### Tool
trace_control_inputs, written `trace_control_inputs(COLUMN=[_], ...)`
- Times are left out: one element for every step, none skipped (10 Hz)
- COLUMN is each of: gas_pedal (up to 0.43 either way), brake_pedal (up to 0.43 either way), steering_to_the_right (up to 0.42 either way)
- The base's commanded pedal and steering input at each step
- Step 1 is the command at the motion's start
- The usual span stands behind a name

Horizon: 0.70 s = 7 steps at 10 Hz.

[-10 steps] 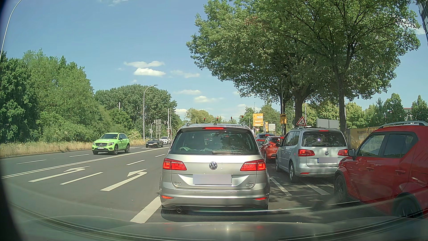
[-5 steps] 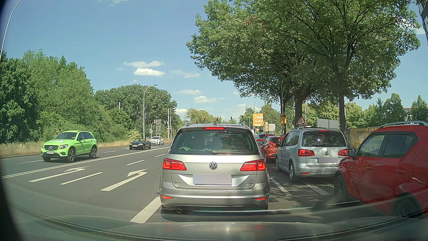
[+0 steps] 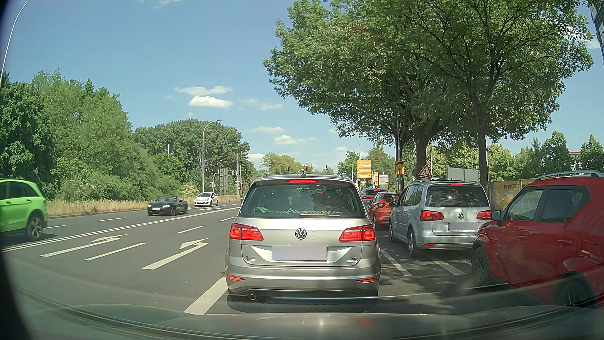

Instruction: Follow the waypoints while adhering to traffic rules and regulations

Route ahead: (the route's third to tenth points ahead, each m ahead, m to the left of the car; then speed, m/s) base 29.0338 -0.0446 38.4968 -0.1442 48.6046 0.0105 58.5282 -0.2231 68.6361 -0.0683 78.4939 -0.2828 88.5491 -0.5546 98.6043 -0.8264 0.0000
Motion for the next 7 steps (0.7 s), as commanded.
trace_control_inputs(gas_pedal=[0.0,0.0,0.0,0.0,0.0,0.0,0.0], brake_pedal=[0.311,0.311,0.311,0.311,0.311,0.311,0.311], steering_to_the_right=[-0.002,-0.001,-0.002,-0.002,-0.002,-0.001,-0.002])
